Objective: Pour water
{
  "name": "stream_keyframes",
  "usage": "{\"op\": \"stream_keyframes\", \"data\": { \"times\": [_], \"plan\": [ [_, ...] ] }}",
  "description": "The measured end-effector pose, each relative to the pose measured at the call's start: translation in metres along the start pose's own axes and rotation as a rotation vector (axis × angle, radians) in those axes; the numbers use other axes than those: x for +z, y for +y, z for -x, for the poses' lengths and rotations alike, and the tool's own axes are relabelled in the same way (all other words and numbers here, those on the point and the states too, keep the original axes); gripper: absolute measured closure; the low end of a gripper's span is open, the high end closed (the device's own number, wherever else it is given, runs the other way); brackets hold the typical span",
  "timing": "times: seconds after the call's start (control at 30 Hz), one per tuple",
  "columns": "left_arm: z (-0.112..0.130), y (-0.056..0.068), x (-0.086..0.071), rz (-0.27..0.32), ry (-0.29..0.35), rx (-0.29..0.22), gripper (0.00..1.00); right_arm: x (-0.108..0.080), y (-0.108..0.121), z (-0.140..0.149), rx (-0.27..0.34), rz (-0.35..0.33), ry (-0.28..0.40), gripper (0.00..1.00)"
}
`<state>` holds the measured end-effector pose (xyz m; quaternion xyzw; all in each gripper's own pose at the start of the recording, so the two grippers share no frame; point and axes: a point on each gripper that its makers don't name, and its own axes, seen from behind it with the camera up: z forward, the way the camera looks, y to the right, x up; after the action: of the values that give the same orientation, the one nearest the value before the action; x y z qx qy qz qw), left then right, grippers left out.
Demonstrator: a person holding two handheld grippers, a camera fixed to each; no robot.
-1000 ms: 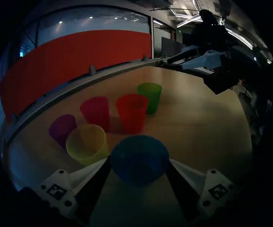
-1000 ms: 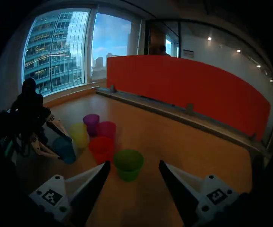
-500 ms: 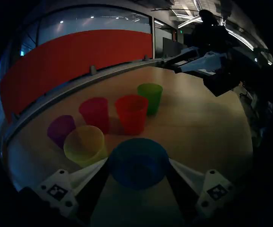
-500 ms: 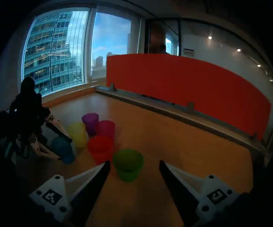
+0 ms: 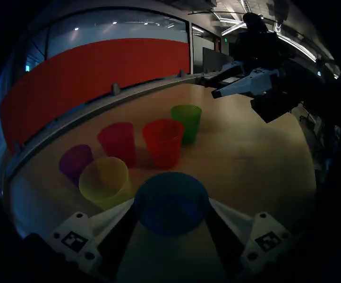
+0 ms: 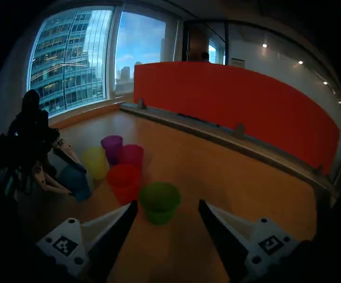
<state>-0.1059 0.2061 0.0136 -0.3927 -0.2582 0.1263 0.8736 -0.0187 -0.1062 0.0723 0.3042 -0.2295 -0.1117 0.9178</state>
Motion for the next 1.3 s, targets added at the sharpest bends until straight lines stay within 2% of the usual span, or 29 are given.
{"op": "stream_keyframes", "data": {
  "times": [0.3,0.6,0.97,1.3],
  "plan": [
    [-0.003,-0.001,-0.003,0.0,0.017,-0.015,0.13,0.015,-0.003,0.013,-0.007,-0.011,-0.031,0.0],
    [-0.02,-0.005,-0.017,-0.001,0.081,-0.048,0.13,0.026,-0.005,0.02,-0.023,-0.015,-0.046,0.0],
    [-0.055,-0.015,-0.041,-0.05,0.174,-0.034,0.13,0.039,-0.011,0.028,-0.041,-0.03,-0.072,0.0],
    [-0.079,-0.019,-0.062,-0.083,0.241,-0.025,0.13,0.057,-0.012,0.035,-0.042,-0.033,-0.098,0.0]
  ]
}}
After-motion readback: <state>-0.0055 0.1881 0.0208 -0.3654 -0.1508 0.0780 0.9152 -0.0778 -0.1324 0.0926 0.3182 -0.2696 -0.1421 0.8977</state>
